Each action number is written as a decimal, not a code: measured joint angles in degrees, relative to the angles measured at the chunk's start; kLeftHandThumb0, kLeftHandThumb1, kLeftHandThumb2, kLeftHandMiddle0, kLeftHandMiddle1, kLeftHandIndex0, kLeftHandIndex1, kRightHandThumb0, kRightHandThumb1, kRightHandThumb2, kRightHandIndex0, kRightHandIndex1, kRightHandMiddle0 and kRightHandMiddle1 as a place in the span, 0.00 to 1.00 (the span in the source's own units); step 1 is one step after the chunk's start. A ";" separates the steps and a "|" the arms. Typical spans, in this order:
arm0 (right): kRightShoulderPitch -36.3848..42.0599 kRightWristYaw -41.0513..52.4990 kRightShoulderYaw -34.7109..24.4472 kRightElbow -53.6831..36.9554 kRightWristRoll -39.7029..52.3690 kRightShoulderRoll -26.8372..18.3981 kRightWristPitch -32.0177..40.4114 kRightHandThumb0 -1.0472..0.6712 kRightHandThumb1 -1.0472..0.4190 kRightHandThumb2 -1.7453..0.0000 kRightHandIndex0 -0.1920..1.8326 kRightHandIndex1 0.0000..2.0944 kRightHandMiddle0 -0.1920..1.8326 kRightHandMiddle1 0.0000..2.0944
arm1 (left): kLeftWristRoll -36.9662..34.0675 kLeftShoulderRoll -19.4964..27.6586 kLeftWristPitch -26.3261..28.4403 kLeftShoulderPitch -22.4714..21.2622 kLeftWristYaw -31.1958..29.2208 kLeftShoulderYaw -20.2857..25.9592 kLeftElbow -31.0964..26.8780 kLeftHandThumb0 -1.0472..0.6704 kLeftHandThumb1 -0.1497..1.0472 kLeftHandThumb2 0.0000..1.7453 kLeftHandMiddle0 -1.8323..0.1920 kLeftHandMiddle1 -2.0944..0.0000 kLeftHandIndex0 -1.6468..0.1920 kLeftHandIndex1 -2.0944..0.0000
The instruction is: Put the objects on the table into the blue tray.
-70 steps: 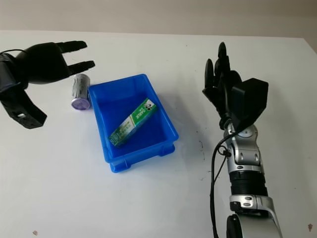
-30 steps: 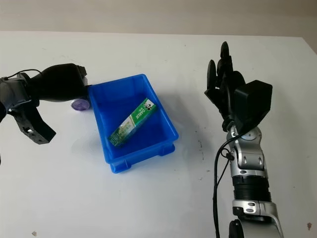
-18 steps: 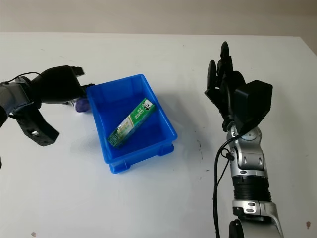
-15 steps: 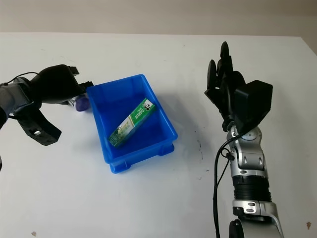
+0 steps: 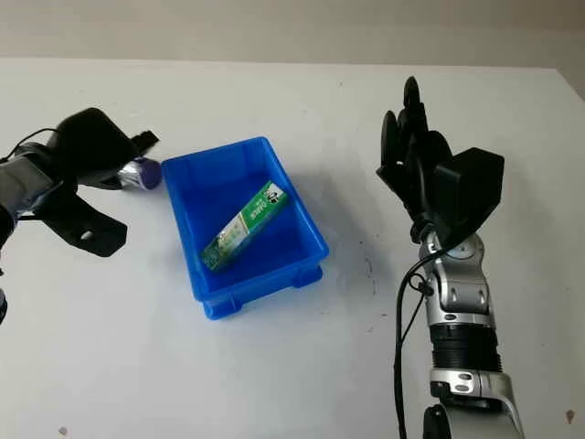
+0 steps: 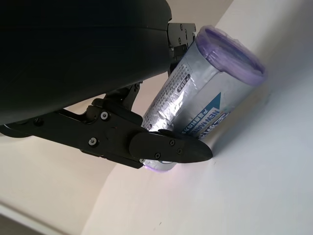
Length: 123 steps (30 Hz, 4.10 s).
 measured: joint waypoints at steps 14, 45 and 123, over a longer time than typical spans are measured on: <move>-0.02 0.20 0.02 0.45 0.47 0.01 -0.85 0.20 0.00 0.57 0.00 0.00 0.00 0.00 | -23.49 1.41 -0.77 0.27 -4.83 22.95 -1.49 0.39 1.00 0.18 0.75 0.00 0.85 0.00; -0.21 -0.19 1.25 1.91 0.31 0.40 -2.29 0.21 0.00 0.56 0.00 0.00 0.00 0.00 | -56.20 -11.87 -3.06 9.62 -38.98 44.67 -35.55 0.38 1.00 0.20 0.56 0.00 0.67 0.00; 0.22 -0.46 1.22 3.56 0.98 1.75 -3.57 0.18 0.00 0.59 0.00 0.00 0.00 0.00 | -75.23 -21.51 19.47 18.81 -38.49 63.48 -60.23 0.12 1.00 0.45 1.00 1.00 1.00 1.00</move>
